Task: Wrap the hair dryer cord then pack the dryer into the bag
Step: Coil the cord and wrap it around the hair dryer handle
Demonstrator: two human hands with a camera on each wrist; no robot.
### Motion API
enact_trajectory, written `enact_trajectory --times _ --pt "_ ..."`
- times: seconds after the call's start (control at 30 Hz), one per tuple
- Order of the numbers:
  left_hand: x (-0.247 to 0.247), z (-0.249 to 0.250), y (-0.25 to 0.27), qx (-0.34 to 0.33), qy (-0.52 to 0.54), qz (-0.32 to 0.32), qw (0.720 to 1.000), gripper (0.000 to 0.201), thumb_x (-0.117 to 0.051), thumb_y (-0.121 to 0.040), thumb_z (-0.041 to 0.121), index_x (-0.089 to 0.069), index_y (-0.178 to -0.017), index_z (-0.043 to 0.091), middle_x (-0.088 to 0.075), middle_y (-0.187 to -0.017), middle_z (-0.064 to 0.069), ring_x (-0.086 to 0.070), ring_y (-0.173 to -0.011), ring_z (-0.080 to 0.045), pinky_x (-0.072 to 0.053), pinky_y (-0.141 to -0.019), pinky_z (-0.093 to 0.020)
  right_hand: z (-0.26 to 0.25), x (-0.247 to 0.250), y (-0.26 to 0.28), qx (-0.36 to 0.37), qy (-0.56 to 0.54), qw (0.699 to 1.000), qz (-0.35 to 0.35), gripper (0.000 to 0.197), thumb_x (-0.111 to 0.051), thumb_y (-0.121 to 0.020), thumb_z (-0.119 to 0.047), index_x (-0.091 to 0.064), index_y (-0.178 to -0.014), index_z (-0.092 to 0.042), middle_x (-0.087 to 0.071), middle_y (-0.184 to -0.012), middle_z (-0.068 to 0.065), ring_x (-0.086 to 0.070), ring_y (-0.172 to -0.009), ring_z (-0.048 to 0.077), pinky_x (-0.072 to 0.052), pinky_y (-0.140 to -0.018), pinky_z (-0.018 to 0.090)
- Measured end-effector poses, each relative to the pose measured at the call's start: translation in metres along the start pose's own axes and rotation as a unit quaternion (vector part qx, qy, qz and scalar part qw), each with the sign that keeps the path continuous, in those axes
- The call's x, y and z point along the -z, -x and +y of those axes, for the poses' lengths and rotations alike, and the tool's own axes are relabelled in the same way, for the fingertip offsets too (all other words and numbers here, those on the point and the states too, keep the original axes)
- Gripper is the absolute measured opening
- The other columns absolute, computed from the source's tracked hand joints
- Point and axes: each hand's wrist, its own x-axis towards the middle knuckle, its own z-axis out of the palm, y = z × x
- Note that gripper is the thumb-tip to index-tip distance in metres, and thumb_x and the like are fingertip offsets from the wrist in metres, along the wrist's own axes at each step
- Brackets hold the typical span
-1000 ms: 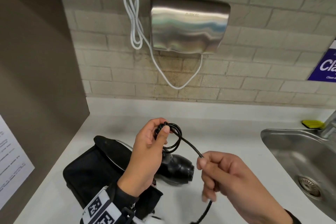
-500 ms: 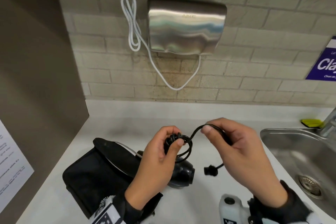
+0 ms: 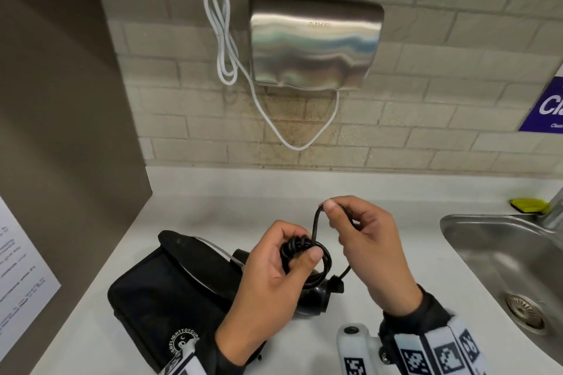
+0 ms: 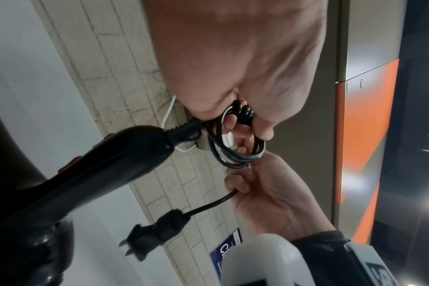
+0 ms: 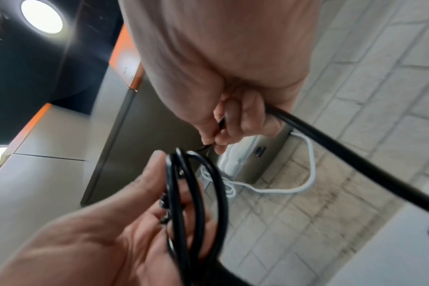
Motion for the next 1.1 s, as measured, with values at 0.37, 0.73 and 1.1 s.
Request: enact_trajectory --times 0.37,0.73,1.1 --pt "0.003 0.000 -0.001 -0.013 0.042 0.060 0.997 0.020 -0.071 -0.085 0.025 -0.063 -0.095 0.010 -0.066 -0.082 0.005 -0.061 -0.078 -0.005 -0.050 -0.073 -0.016 0.038 -0.008 0.042 -0.031 -0.120 0.991 -0.052 0.041 -0.067 -0.078 -0.056 -0.072 -0.094 -0.019 -0.067 -0.079 -0.003 -0.056 -0.068 0.004 -0.045 -0.062 0.017" --pt "0.003 0.010 -0.008 0.025 0.026 0.068 0.997 0.014 -0.065 -0.087 0.029 -0.062 -0.094 0.017 -0.063 -0.079 0.009 -0.056 -0.072 -0.004 -0.048 -0.070 -0.020 0.044 -0.016 0.049 -0.036 -0.132 0.988 -0.072 0.027 -0.076 -0.076 -0.041 -0.075 -0.094 -0.021 -0.040 -0.062 0.010 -0.031 -0.060 0.038 -0.033 -0.059 0.037" --pt "0.011 0.022 -0.012 0.183 0.118 0.058 0.974 0.035 -0.073 -0.074 0.042 -0.068 -0.093 0.013 -0.066 -0.074 -0.008 -0.057 -0.077 -0.021 -0.045 -0.087 -0.040 0.034 -0.002 0.036 0.035 -0.046 0.987 -0.150 0.012 -0.066 -0.086 -0.027 -0.072 -0.096 -0.028 -0.070 -0.096 -0.003 -0.063 -0.090 0.015 -0.048 -0.086 0.030"
